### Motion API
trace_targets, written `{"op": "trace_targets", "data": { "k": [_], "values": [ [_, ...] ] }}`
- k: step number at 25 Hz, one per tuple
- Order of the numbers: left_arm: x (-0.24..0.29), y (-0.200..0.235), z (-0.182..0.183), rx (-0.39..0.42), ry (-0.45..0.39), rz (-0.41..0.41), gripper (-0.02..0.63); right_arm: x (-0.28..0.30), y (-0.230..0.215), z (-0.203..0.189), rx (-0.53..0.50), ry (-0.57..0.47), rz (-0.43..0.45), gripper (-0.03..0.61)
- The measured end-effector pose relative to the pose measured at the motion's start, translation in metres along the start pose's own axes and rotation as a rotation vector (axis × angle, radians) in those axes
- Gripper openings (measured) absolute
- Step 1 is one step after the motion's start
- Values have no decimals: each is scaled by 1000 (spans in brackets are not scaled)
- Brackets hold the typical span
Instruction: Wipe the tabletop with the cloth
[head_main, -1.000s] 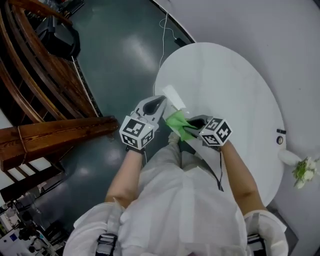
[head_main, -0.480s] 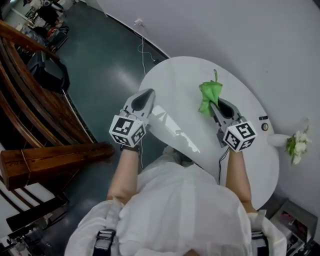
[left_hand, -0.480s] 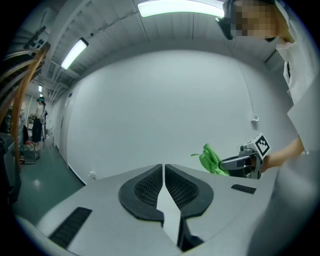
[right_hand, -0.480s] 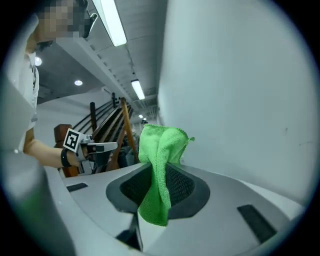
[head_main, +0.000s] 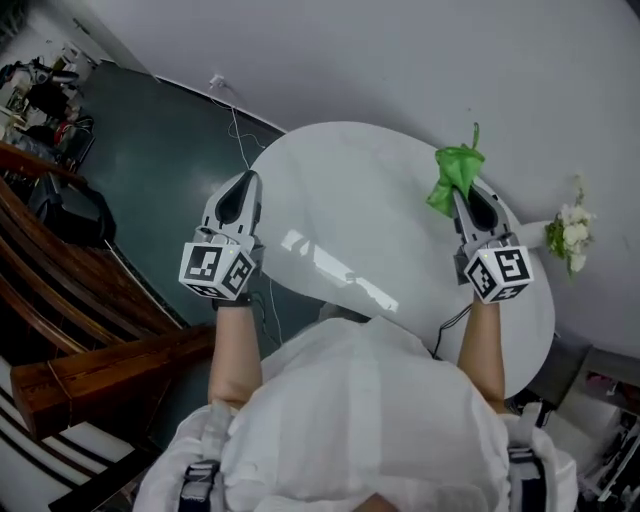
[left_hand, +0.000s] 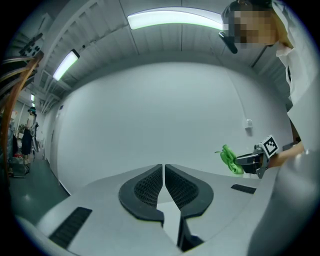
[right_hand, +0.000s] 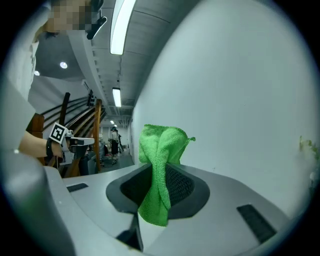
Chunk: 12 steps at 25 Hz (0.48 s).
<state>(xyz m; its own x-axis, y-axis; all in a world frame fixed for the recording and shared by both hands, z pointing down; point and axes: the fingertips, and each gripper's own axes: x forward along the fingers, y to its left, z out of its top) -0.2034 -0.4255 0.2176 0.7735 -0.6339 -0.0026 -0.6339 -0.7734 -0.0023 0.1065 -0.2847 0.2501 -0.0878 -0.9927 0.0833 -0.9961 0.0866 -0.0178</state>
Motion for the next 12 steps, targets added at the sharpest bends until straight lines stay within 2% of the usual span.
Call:
{"op": "trace_targets", "data": {
  "k": [5,12],
  "values": [
    [13,-12,6,21,-2,-39,28,-17,-11,7,-29,-19,-59,74],
    [18,-21,8,20,-6,-77,28,-22,-9,11,-39,-16,-65,74]
  ]
}}
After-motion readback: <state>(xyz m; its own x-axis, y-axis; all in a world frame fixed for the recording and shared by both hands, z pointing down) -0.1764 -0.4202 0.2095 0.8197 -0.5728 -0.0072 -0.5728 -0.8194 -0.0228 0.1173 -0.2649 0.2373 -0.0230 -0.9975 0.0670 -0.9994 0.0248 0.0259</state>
